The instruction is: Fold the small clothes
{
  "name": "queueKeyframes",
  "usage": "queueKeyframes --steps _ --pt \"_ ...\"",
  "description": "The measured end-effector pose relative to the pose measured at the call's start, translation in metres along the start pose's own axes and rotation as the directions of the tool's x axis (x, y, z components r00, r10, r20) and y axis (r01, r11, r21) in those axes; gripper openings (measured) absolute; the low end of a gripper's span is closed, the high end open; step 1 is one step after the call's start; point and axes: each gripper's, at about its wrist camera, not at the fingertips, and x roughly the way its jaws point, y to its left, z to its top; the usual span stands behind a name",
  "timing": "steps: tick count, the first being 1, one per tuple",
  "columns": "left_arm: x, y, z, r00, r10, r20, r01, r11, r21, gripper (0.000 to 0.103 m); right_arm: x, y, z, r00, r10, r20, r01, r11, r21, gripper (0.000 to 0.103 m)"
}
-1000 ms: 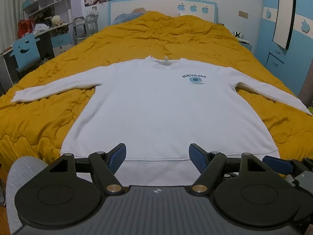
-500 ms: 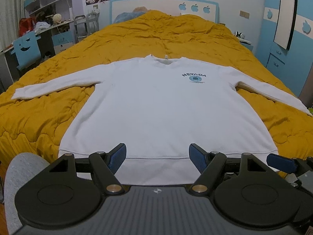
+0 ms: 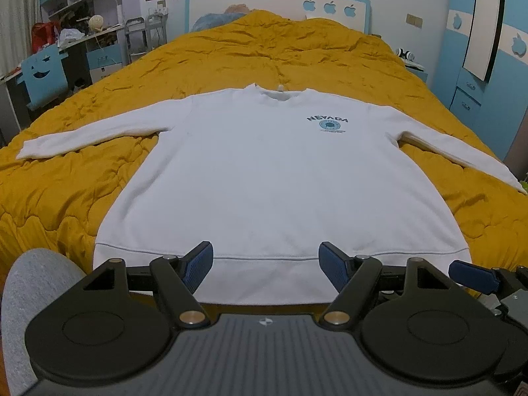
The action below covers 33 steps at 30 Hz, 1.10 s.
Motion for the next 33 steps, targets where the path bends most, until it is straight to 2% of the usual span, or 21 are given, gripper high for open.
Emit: queueKeyframes --steps 33 --pt "-0.0026 -0.0001 -0.0004 1.000 0.007 0.013 -0.006 1.000 -0.001 0.086 -0.0031 0.0053 -0.0011 1.000 -0.005 0.010 0.005 1.000 -0.017 0.081"
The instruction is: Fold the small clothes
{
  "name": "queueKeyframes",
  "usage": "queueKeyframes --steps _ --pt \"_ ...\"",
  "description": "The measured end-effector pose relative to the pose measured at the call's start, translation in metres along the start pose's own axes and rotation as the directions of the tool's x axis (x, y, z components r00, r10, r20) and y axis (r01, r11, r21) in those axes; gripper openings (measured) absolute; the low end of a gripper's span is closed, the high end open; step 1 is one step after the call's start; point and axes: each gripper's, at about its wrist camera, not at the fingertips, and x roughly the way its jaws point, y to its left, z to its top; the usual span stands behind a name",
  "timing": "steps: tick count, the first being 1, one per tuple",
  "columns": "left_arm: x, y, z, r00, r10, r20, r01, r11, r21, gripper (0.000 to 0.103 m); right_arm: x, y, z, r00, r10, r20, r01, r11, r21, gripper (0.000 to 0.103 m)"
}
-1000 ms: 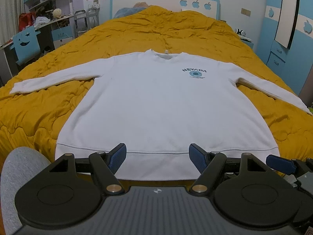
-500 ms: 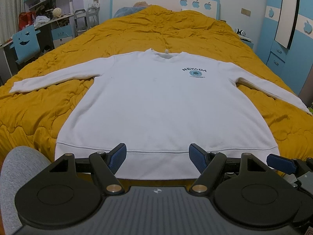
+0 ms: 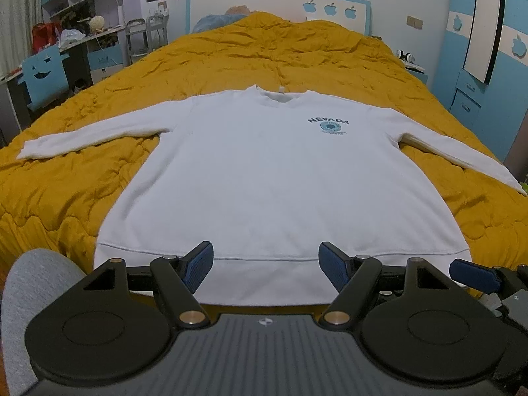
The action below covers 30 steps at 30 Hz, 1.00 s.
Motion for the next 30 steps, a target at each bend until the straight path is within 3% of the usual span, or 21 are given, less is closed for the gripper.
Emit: queueKeyframes --steps 8,15,19,24,30 --pt "-0.006 0.015 0.019 0.999 0.012 0.038 -0.011 1.000 -0.021 0.086 -0.008 0.011 0.016 0.998 -0.001 0.058 0.002 1.000 -0.019 0.081" --pt "0.000 0.055 0.049 0.997 0.043 0.064 -0.035 0.992 -0.117 0.086 -0.008 0.026 0.035 0.993 0.016 0.113 -0.013 0.999 -0.029 0.081" --pt "0.015 0.105 0.066 0.996 0.063 0.064 -0.046 0.969 -0.243 0.086 -0.004 0.040 0.041 0.992 0.012 0.129 0.001 0.995 -0.099 0.081" --pt "0.035 0.186 0.083 0.983 0.068 0.171 -0.002 0.932 -0.362 0.086 0.010 0.034 0.045 0.990 -0.022 0.136 0.039 0.991 -0.126 0.082" --pt "0.074 0.282 0.102 0.962 0.189 0.199 -0.069 0.868 -0.492 0.082 0.037 0.029 0.062 0.997 -0.006 0.079 0.013 0.997 -0.081 0.082"
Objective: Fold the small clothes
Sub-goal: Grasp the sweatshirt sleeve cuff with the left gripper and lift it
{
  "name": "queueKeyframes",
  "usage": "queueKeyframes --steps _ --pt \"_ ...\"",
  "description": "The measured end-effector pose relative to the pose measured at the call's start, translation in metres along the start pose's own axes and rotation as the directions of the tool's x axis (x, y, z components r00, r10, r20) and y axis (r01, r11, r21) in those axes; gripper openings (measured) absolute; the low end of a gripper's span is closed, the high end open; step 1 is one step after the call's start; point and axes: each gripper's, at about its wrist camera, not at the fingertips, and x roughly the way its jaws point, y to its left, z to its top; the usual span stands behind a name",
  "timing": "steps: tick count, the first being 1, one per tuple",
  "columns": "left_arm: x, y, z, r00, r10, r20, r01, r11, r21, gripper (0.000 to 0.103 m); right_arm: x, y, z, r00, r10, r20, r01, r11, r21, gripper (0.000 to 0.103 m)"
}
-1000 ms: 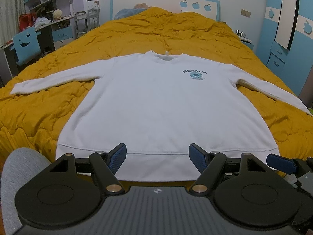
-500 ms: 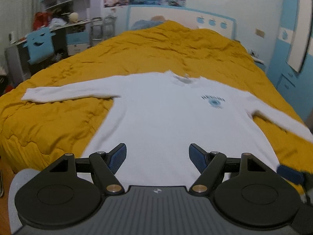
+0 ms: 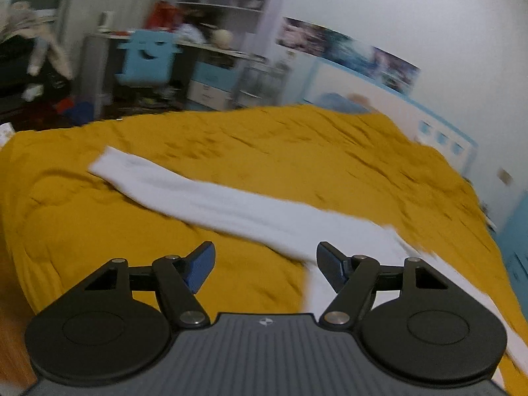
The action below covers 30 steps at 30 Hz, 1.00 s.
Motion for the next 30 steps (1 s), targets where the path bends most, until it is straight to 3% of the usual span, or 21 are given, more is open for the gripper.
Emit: queueKeyframes --steps 5,8,11,16,19,22,26,27,30 --pt "0.049 0.065 0.036 0.996 0.085 -0.004 -0.084 0.973 -0.214 0.076 0.023 0.016 0.015 1.000 0.008 -0.010 -0.008 0.999 -0.037 0.082" --pt "0.072 0.110 0.049 0.991 0.132 0.017 -0.120 0.943 -0.310 0.076 0.036 0.036 0.024 1.000 0.000 -0.012 -0.001 0.997 -0.083 0.082" --pt "0.094 0.156 0.056 0.984 0.176 -0.035 -0.176 0.907 -0.382 0.069 0.050 0.059 0.030 1.000 0.006 -0.014 -0.008 0.991 -0.131 0.082" --pt "0.130 0.211 0.053 0.992 0.102 -0.080 -0.129 0.837 -0.531 0.068 0.081 0.084 0.037 0.989 0.115 -0.093 -0.126 0.984 -0.123 0.082" --pt "0.151 0.226 0.056 0.992 0.094 -0.082 -0.124 0.832 -0.541 0.058 0.099 0.091 0.035 0.980 0.152 -0.126 -0.161 0.985 -0.065 0.081" --pt "0.161 0.234 0.058 0.998 0.038 -0.054 -0.062 0.828 -0.558 0.052 0.113 0.091 0.030 0.970 0.188 -0.152 -0.191 0.982 -0.008 0.078" --pt "0.178 0.238 0.056 0.997 -0.066 -0.030 0.037 0.818 -0.575 0.049 0.120 0.086 0.026 0.979 0.161 -0.123 -0.161 0.987 0.014 0.077" --pt "0.186 0.236 0.055 0.996 -0.078 -0.039 0.042 0.826 -0.562 0.043 0.121 0.085 0.026 0.976 0.186 -0.116 -0.183 0.983 0.030 0.077" --pt "0.200 0.231 0.053 0.996 -0.004 -0.091 -0.045 0.844 -0.535 0.010 0.122 0.085 0.026 0.971 0.223 -0.089 -0.222 0.975 0.029 0.077"
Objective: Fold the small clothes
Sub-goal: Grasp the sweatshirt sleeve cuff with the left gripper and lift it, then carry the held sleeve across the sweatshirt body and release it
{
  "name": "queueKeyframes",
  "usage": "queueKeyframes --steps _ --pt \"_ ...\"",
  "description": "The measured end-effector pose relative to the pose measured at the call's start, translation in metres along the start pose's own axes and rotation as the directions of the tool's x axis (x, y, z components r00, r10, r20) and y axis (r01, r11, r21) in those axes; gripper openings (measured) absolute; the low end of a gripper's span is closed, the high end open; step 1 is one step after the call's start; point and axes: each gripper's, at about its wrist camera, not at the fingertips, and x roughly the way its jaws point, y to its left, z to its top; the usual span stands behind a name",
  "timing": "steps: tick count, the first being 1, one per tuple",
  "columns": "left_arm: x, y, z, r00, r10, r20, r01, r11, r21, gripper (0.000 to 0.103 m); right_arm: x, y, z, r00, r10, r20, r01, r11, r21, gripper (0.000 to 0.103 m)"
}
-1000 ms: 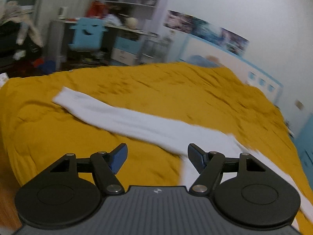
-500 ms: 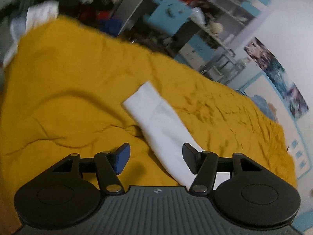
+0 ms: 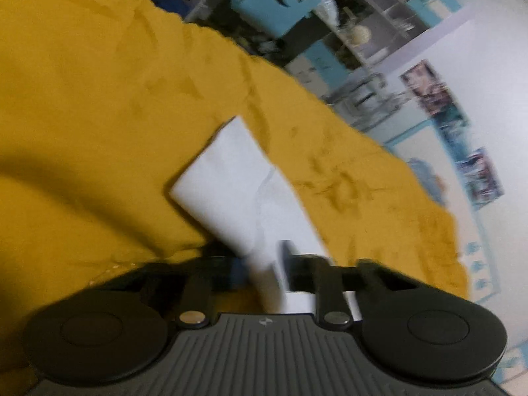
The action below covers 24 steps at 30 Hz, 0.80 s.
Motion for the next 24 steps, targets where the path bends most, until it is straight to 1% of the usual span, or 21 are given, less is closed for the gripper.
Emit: queueKeyframes --steps 2,3,6,9,11,14,16,18,21,24 --pt "-0.003 -0.004 -0.003 1.000 0.022 0.013 -0.023 0.999 0.028 0.009 -0.002 0.006 -0.001 0.999 -0.027 0.022 0.028 0.998 -0.058 0.078" --pt "-0.008 -0.009 -0.005 0.999 0.025 0.027 -0.026 0.999 0.045 0.009 -0.002 0.010 -0.002 0.998 -0.055 0.025 0.057 0.994 -0.097 0.078" --pt "-0.024 -0.028 -0.007 0.996 0.013 0.084 -0.022 0.993 0.112 0.009 -0.001 0.014 -0.005 0.993 -0.112 0.034 0.116 0.981 -0.156 0.077" --pt "-0.045 -0.052 -0.015 0.990 -0.004 0.139 -0.024 0.980 0.197 0.009 -0.001 0.009 -0.006 0.993 -0.114 0.018 0.115 0.985 -0.132 0.077" --pt "-0.061 -0.069 -0.025 0.984 -0.022 0.177 -0.020 0.973 0.231 0.009 0.000 0.004 -0.006 0.993 -0.121 0.008 0.121 0.986 -0.115 0.077" --pt "-0.076 -0.101 -0.031 0.974 -0.036 0.223 -0.031 0.956 0.292 0.009 -0.002 0.002 -0.006 0.994 -0.113 0.013 0.114 0.985 -0.132 0.077" --pt "-0.080 -0.121 -0.033 0.971 -0.058 0.231 -0.016 0.952 0.305 0.009 -0.005 -0.001 -0.006 0.995 -0.093 0.034 0.097 0.984 -0.149 0.077" --pt "-0.085 -0.141 -0.037 0.970 -0.075 0.233 -0.005 0.945 0.328 0.009 -0.006 -0.008 -0.005 0.995 -0.094 0.044 0.099 0.985 -0.140 0.077" --pt "-0.092 -0.173 -0.047 0.966 -0.091 0.244 -0.011 0.922 0.387 0.009 -0.008 -0.020 -0.003 0.995 -0.081 0.057 0.087 0.989 -0.115 0.078" --pt "-0.098 -0.207 -0.056 0.963 -0.118 0.242 0.001 0.899 0.437 0.009 -0.010 -0.032 0.003 0.991 -0.098 0.091 0.107 0.988 -0.108 0.077"
